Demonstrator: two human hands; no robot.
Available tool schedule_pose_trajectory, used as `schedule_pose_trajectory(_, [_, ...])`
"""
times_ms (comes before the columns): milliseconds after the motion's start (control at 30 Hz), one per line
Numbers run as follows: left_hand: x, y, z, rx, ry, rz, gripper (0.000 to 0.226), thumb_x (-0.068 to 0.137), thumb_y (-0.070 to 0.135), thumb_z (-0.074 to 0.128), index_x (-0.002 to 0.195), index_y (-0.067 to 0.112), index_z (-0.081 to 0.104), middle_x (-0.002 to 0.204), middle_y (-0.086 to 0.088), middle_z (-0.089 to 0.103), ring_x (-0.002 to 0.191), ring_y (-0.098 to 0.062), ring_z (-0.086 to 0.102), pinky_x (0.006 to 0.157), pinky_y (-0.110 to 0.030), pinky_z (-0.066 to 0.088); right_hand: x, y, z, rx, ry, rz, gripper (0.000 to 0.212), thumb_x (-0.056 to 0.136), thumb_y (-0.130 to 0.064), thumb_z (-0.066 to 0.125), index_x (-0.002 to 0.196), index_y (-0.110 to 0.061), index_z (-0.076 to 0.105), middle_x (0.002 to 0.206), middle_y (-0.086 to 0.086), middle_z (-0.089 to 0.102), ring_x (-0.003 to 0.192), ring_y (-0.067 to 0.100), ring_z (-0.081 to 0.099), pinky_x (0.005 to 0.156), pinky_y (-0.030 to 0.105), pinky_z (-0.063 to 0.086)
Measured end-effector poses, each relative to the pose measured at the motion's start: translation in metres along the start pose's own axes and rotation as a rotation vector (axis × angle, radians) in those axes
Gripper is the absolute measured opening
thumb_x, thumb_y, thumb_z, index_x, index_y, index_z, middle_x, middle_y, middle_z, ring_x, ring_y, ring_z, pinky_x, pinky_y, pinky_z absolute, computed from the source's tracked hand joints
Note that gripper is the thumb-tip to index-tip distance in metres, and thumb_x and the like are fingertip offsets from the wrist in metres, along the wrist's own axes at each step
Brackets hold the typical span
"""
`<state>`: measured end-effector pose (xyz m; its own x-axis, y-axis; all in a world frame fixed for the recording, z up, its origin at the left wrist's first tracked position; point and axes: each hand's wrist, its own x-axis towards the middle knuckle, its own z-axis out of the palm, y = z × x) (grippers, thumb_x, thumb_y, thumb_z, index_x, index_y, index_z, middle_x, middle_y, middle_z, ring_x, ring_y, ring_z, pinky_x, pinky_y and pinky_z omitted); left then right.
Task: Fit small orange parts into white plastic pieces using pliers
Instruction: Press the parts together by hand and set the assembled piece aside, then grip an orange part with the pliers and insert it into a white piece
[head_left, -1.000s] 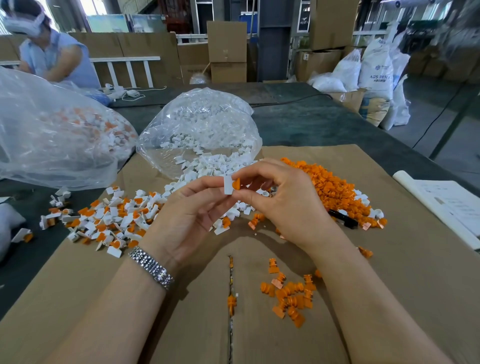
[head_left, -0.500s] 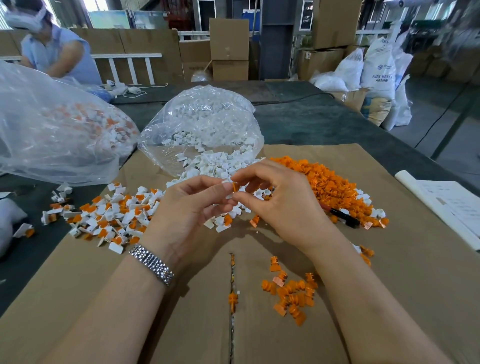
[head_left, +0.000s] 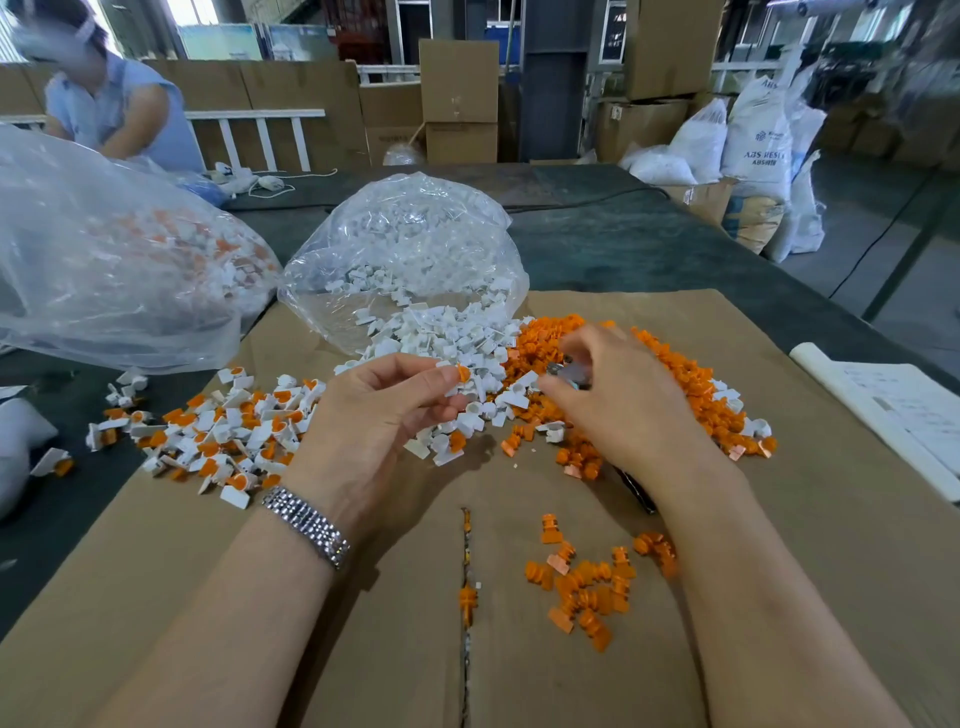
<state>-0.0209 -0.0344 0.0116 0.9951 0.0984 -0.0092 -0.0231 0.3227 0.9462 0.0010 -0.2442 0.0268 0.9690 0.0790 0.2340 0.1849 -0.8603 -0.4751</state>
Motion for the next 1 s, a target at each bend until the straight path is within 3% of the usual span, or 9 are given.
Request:
schedule_pose_trajectory(100, [0.000,0.002,0.000,0.003,-0.002,-0.001,0.008,0.063,0.013,0.083,0.070,0.012,0.080,0.087,-0.013,0.077,0.074,-0.022,0.075,0.065,-0.021,0.059,0.001,0.014,-0.002,-0.264,-0.181,0.276,0.065,0.088,-0.056,0.068,0.134,-0.014,0.049,0.137,0.012,0.049,0.130,0.033,0.045,0.106,0.056,0.040])
schedule_pose_trajectory(233, [0.000,0.003,0.000,-0.010,-0.005,-0.004,0.007,0.061,0.014,0.083,0.068,0.014,0.080,0.081,-0.011,0.076,0.072,-0.022,0.075,0.063,-0.020,0.059,0.002,0.014,0.002,-0.325,-0.190,0.277,0.057,0.088,-0.053,0.069,0.123,-0.011,0.054,0.127,0.013,0.053,0.123,0.035,0.048,0.102,0.055,0.040])
schedule_pose_trajectory(400, [0.000,0.004,-0.001,-0.012,-0.004,-0.016,0.007,0.062,0.013,0.083,0.068,0.013,0.080,0.082,-0.011,0.076,0.073,-0.022,0.075,0.063,-0.020,0.059,0.000,0.011,0.002,-0.248,-0.101,0.252,0.037,0.090,-0.048,0.063,0.078,-0.018,0.046,0.095,0.007,0.055,0.095,0.029,0.054,0.085,0.046,0.045])
schedule_pose_trajectory(567, [0.001,0.003,-0.001,-0.019,0.005,-0.026,0.008,0.063,0.013,0.083,0.070,0.011,0.081,0.087,-0.013,0.076,0.073,-0.021,0.075,0.065,-0.021,0.058,0.002,0.011,-0.005,-0.003,0.012,0.161,0.024,0.095,-0.038,0.056,0.087,-0.016,0.059,0.082,0.006,0.060,0.069,0.018,0.055,0.053,0.030,0.033])
schedule_pose_trajectory(667, [0.003,0.002,-0.001,-0.028,-0.004,-0.015,0.005,0.066,0.013,0.082,0.071,0.011,0.080,0.084,-0.011,0.076,0.073,-0.019,0.074,0.065,-0.020,0.057,0.000,0.004,-0.015,0.242,0.009,0.057,0.009,0.095,-0.028,0.060,0.088,-0.023,0.062,0.067,-0.003,0.058,0.049,0.005,0.050,0.042,0.017,0.036])
schedule_pose_trajectory(733, [0.004,0.002,-0.002,-0.066,0.007,-0.016,0.010,0.069,0.012,0.081,0.078,0.007,0.079,0.086,-0.011,0.076,0.073,-0.018,0.073,0.064,-0.019,0.057,-0.004,-0.001,-0.020,0.319,-0.060,0.000,0.007,0.094,-0.019,0.062,0.088,-0.017,0.066,0.068,0.003,0.061,0.050,0.003,0.048,0.046,0.015,0.037])
schedule_pose_trajectory(800, [0.004,0.002,-0.003,-0.108,0.013,-0.016,0.018,0.070,0.011,0.081,0.085,0.003,0.076,0.087,-0.011,0.076,0.072,-0.018,0.073,0.063,-0.019,0.057,-0.007,-0.006,-0.023,0.391,-0.180,-0.007,0.015,0.094,-0.017,0.061,0.094,-0.003,0.067,0.078,0.014,0.068,0.059,0.016,0.058,0.059,0.026,0.049])
schedule_pose_trajectory(867, [0.004,0.004,-0.003,-0.133,0.003,-0.009,0.016,0.068,0.013,0.082,0.082,0.006,0.078,0.085,-0.009,0.076,0.072,-0.017,0.073,0.063,-0.019,0.057,-0.011,-0.011,-0.025,0.482,-0.304,0.001,0.018,0.095,-0.016,0.061,0.098,0.001,0.067,0.085,0.015,0.072,0.076,0.026,0.070,0.078,0.041,0.059])
schedule_pose_trajectory(1000, [0.002,0.006,-0.003,-0.150,-0.005,0.014,0.010,0.065,0.016,0.085,0.074,0.013,0.082,0.083,-0.006,0.076,0.073,-0.016,0.073,0.065,-0.019,0.057,-0.014,-0.018,-0.022,0.541,-0.457,0.013,0.022,0.096,-0.015,0.062,0.101,0.006,0.066,0.089,0.017,0.074,0.085,0.029,0.075,0.088,0.049,0.059])
